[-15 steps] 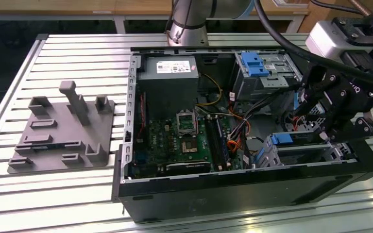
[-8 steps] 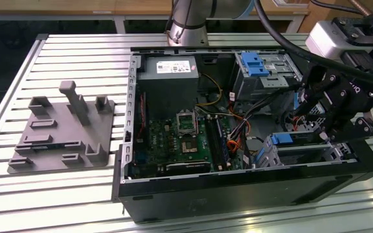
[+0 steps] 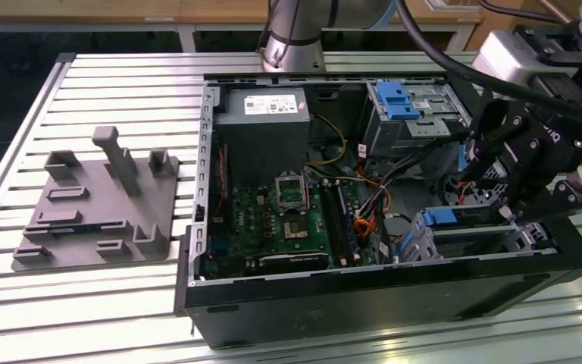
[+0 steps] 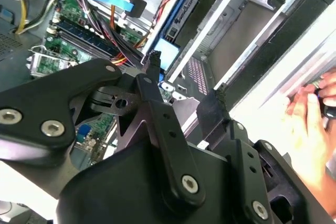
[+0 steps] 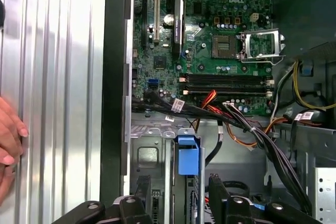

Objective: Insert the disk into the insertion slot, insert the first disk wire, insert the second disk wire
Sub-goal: 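Insert the first disk wire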

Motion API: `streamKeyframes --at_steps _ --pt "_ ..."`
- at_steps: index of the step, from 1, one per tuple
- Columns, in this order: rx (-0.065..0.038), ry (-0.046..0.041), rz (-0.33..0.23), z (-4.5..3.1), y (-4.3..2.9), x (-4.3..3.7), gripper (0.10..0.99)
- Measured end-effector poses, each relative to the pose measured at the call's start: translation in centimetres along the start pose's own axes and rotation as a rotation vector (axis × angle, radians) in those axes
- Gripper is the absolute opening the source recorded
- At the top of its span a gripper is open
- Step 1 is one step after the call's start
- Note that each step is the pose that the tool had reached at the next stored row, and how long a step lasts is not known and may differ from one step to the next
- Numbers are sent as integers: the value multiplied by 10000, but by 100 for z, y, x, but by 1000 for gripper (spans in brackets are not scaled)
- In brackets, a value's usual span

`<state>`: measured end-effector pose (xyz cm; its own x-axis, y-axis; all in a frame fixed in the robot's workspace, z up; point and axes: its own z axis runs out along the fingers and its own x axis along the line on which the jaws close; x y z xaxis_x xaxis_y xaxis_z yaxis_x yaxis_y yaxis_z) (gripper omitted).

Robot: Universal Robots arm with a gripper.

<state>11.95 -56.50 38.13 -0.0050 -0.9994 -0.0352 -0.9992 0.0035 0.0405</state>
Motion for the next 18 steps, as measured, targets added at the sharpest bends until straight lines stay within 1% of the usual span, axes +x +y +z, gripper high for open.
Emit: streamKeyframes --at_steps 3,4,7,8,9,12,13,14,15,18 --pt "-1 270 11 3 -1 -102 557" --pt "-1 333 14 5 -2 -138 557" --pt "-10 471 19 8 -15 -232 557" --pt "-30 548 23 8 -20 -250 557" --pt "-72 697 30 7 -22 -263 557" --pt "-176 1250 54 9 -25 -283 557" --pt "-194 1430 63 9 -28 -295 557" --pt "-198 1542 68 10 -33 -316 557" --pt "-198 1566 69 10 -40 -339 557" --pt "-199 1571 69 10 -79 -380 557"
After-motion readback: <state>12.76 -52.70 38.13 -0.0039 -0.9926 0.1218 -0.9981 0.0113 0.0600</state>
